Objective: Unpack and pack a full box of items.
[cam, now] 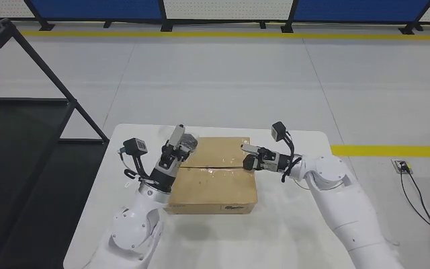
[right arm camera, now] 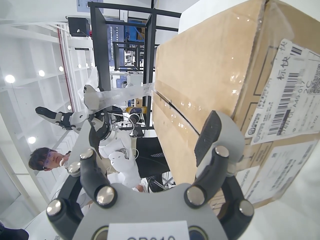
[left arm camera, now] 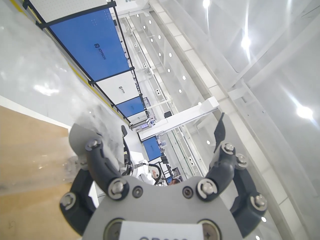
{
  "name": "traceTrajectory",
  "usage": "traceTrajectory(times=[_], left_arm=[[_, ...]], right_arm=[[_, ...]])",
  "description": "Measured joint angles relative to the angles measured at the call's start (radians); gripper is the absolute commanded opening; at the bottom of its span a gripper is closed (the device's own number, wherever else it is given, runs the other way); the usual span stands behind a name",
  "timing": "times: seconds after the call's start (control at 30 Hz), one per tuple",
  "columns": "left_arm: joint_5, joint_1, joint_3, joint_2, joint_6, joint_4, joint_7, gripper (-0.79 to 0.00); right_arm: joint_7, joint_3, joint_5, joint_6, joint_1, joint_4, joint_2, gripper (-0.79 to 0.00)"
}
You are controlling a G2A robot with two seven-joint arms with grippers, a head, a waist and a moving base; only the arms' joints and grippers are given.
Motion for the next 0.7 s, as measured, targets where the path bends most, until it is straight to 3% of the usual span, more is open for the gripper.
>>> traceTrajectory(times=[0.7], left_arm=[[0.097, -0.093, 0.146, -0.036, 0.048, 0.073, 0.009, 0.000]], right_arm=[[-0.039, 0.024, 0.040, -0.021, -0.020, -0.010, 0.012, 0.000]])
